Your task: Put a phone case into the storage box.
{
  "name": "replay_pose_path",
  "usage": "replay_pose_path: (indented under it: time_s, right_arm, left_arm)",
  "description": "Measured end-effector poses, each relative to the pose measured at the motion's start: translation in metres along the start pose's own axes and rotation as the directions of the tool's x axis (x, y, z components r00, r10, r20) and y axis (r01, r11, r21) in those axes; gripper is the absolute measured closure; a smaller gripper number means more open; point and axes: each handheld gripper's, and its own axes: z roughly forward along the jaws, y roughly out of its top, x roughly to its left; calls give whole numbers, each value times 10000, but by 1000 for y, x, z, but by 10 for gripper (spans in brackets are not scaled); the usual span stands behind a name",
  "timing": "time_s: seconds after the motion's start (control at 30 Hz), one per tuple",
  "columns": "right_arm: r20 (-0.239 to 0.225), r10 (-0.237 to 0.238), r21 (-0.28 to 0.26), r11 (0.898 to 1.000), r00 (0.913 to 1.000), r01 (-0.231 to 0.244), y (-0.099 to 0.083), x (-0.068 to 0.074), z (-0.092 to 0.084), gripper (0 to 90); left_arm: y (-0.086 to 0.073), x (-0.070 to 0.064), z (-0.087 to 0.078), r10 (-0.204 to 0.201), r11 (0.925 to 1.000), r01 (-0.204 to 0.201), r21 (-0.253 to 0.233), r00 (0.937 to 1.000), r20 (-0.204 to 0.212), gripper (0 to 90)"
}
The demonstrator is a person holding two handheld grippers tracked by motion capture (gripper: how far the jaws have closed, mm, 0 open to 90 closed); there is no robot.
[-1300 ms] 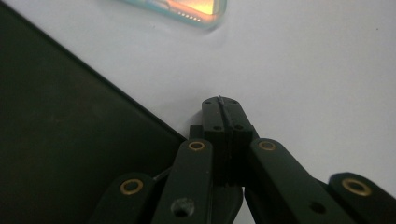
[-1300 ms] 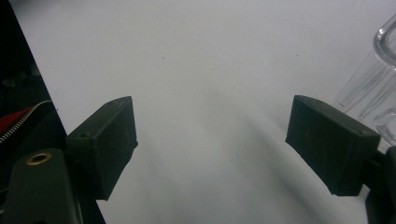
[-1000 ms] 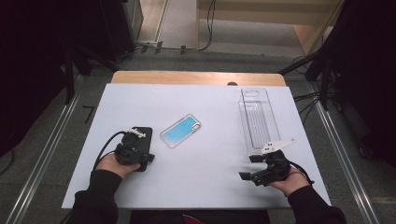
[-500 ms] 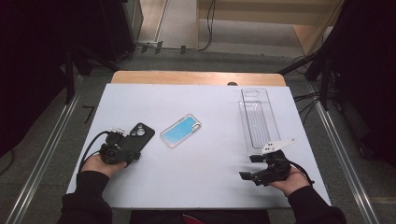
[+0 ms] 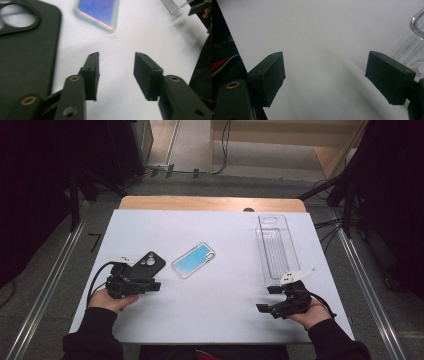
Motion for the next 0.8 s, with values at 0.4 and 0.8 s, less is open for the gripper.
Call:
replay_pose_path:
  time_s: [0.4, 0.8]
  right_arm:
    - [137, 90, 52, 9999, 9999, -91, 0, 0, 2, 144]
    - [77, 42, 172, 9998, 10000, -43, -1, 1, 3, 144]
  left_arm:
    - [-5, -16, 6, 313, 9991, -295, -305, 9977, 608, 342]
    - [-11, -33, 15, 1295, 9914, -1304, 120, 9899, 577, 325]
